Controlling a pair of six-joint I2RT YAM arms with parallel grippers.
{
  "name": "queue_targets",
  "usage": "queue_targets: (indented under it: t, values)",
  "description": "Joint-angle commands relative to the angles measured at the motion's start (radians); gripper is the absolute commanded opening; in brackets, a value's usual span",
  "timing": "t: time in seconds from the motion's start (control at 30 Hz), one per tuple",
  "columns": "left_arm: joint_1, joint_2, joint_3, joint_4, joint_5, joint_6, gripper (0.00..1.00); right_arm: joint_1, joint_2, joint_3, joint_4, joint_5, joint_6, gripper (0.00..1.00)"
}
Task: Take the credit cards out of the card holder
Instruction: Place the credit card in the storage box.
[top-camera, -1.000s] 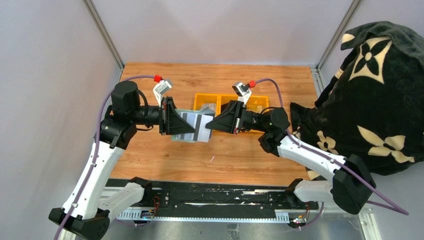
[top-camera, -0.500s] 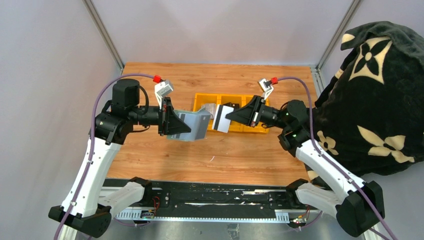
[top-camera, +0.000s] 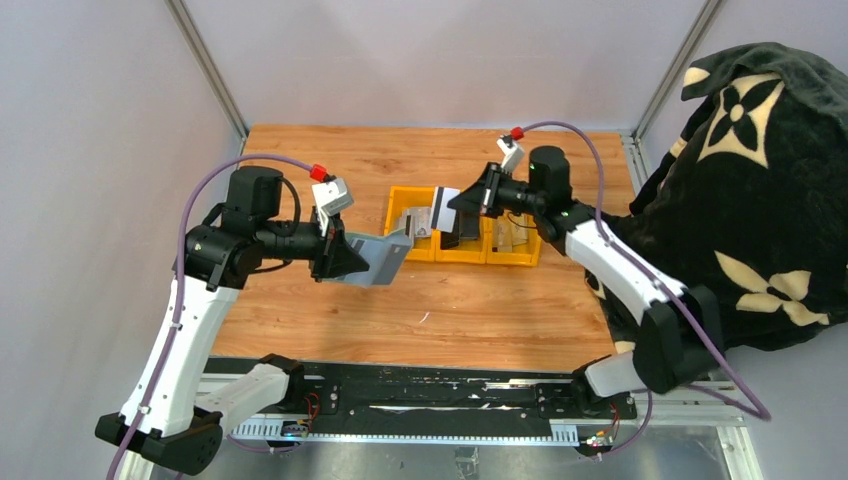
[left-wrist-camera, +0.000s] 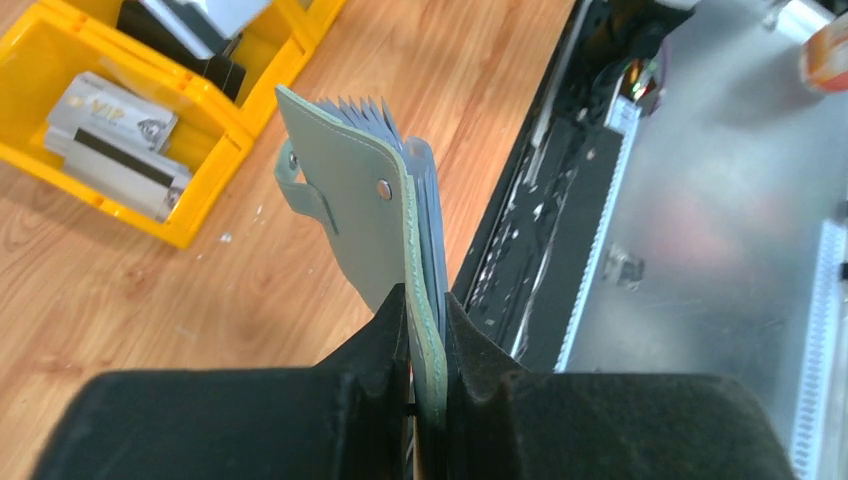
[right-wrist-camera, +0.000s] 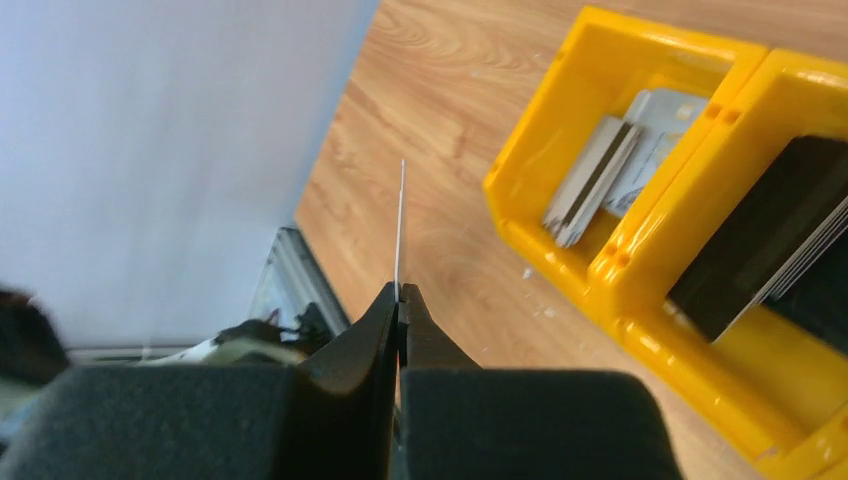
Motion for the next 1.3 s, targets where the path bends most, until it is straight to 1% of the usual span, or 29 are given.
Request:
queue_targets:
  t: [0.0, 0.07, 0.17, 0.27, 0.37, 0.47, 0.67, 0.7, 0.77, 0.8, 0.83, 0.87, 0.93, 0.97, 1.07, 1.27]
  values:
    - [-0.033, 0.005, 0.019, -0.083, -0.109, 0.178, 0.00, 0.095, 0.191, 0.200, -0.208, 0.198, -0.183, 0.00]
    - [-0.045, 0.005, 0.013, -0.094, -0.142, 0.210, 0.00, 0.137, 0.291, 0.305, -0.275, 0.283, -0.237, 0.00]
    - [-0.057, 0.007, 0.011, -0.119, -0.167, 0.261, 0.00, 0.171, 0.437, 0.454, -0.354, 0.347, -0.270, 0.00]
    - [-0.076, 0.010, 0.006, -0.162, -0.190, 0.313, 0.00, 0.192, 0.546, 0.535, -0.396, 0.404, -0.279, 0.00]
    - [-0.107, 0.035, 0.019, -0.245, -0.185, 0.397, 0.00, 0.210, 0.605, 0.574, -0.408, 0.451, -0.291, 0.00]
    - [-0.163, 0.083, 0.041, -0.384, -0.183, 0.499, 0.00, 0.222, 0.643, 0.587, -0.417, 0.463, -0.294, 0.00]
    - [-0.300, 0.153, 0.009, -0.403, -0.296, 0.551, 0.00, 0.229, 0.672, 0.558, -0.415, 0.519, -0.280, 0.00]
    - [-0.308, 0.172, 0.002, -0.403, -0.320, 0.566, 0.00, 0.229, 0.668, 0.552, -0.413, 0.533, -0.277, 0.04]
    - [-0.314, 0.212, -0.015, -0.399, -0.360, 0.603, 0.00, 0.228, 0.659, 0.548, -0.413, 0.550, -0.276, 0.16]
    - [-0.317, 0.228, -0.025, -0.392, -0.381, 0.625, 0.00, 0.228, 0.650, 0.546, -0.414, 0.558, -0.276, 0.24]
    - [-0.322, 0.242, -0.042, -0.371, -0.409, 0.633, 0.00, 0.229, 0.638, 0.546, -0.415, 0.569, -0.277, 0.31]
    - [-0.328, 0.254, -0.057, -0.356, -0.442, 0.640, 0.00, 0.228, 0.631, 0.547, -0.417, 0.574, -0.278, 0.36]
    - [-0.340, 0.279, -0.082, -0.293, -0.503, 0.654, 0.00, 0.229, 0.596, 0.545, -0.418, 0.581, -0.281, 0.49]
    - [-0.345, 0.291, -0.096, -0.265, -0.536, 0.660, 0.00, 0.228, 0.578, 0.545, -0.421, 0.586, -0.282, 0.53]
    - [-0.355, 0.345, -0.121, -0.224, -0.605, 0.692, 0.00, 0.228, 0.513, 0.535, -0.420, 0.599, -0.280, 0.57]
    - [-0.361, 0.478, -0.148, -0.178, -0.670, 0.768, 0.00, 0.227, 0.381, 0.504, -0.397, 0.561, -0.269, 0.58]
